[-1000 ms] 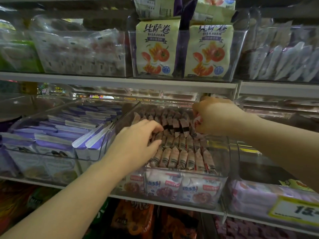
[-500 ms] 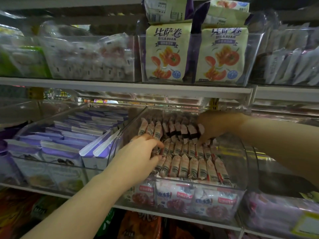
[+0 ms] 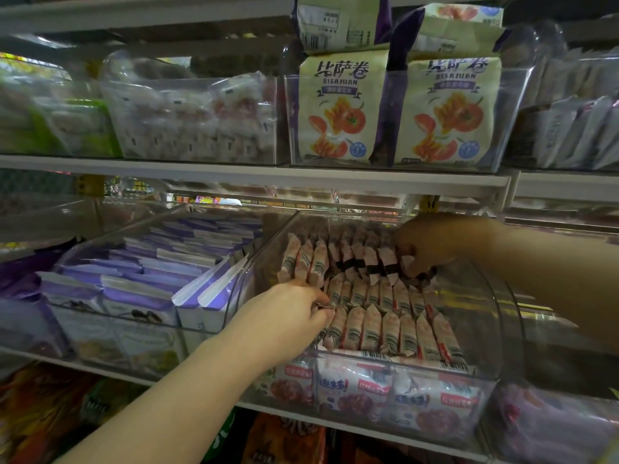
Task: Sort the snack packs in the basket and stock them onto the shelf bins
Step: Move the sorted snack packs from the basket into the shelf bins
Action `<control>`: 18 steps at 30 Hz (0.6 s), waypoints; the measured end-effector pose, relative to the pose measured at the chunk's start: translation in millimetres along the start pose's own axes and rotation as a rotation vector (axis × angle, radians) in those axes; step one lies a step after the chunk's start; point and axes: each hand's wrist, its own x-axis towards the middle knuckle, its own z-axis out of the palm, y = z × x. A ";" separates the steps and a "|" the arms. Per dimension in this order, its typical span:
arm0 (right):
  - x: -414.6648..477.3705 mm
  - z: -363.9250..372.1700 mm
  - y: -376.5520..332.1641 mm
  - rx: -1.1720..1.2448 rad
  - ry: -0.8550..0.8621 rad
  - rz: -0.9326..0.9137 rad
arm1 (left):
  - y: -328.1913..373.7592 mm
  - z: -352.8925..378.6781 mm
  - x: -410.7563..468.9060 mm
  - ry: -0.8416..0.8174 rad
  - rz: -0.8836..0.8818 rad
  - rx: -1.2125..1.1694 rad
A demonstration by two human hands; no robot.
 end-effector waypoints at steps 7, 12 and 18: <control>-8.5 1.7 -1.2 0.035 0.000 -0.056 | -3.1 1.9 20.5 -0.163 -0.050 0.091; -9.8 -0.5 -5.0 -0.043 0.031 -0.018 | 0.1 4.6 24.9 -0.153 -0.089 0.126; -41.5 -14.4 -20.0 0.091 0.193 -0.024 | 6.4 -13.4 10.8 -0.119 -0.086 0.050</control>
